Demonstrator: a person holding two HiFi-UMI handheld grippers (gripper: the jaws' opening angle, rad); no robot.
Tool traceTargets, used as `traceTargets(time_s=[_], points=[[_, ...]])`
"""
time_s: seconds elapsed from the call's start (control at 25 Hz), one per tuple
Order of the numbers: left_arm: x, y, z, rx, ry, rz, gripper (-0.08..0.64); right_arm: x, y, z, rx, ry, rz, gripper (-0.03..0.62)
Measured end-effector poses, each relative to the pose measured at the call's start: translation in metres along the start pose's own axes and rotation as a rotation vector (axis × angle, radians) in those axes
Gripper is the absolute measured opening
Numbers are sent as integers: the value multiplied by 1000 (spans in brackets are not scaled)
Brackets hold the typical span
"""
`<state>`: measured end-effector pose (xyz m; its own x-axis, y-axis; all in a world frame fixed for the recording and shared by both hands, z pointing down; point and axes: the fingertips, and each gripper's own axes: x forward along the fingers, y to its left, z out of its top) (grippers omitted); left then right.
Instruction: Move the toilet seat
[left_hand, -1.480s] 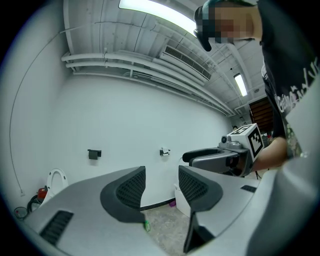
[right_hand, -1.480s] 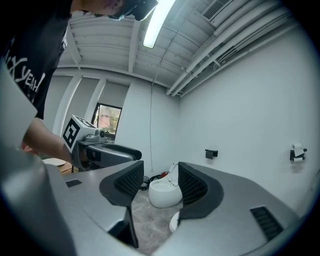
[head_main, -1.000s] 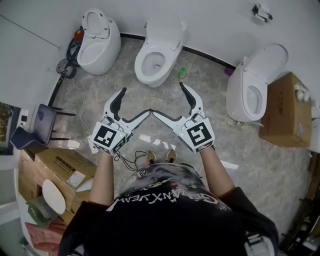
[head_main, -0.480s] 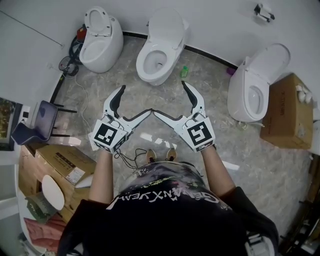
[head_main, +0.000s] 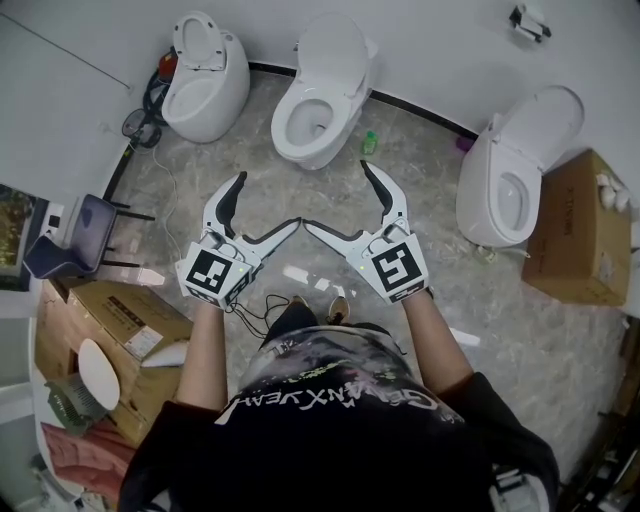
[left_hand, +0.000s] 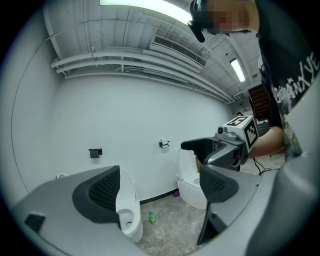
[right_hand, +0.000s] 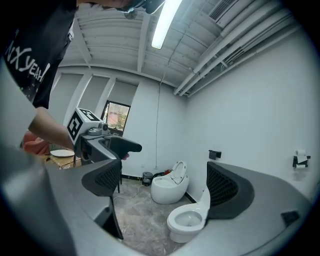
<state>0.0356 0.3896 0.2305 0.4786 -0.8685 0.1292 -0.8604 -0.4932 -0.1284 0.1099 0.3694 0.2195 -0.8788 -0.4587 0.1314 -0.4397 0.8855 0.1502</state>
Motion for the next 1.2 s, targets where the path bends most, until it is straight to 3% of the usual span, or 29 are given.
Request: traceTargets(time_s=[0.24, 0.64, 1.2], points=[[4, -5, -3, 5, 8, 27, 482, -8, -6, -6, -36, -27, 8, 525], [35, 23, -8, 24, -6, 44, 482, 22, -37, -16, -47, -19, 1, 525], [117, 153, -40, -2, 14, 20, 482, 160, -112, -33, -33, 37, -3, 525]])
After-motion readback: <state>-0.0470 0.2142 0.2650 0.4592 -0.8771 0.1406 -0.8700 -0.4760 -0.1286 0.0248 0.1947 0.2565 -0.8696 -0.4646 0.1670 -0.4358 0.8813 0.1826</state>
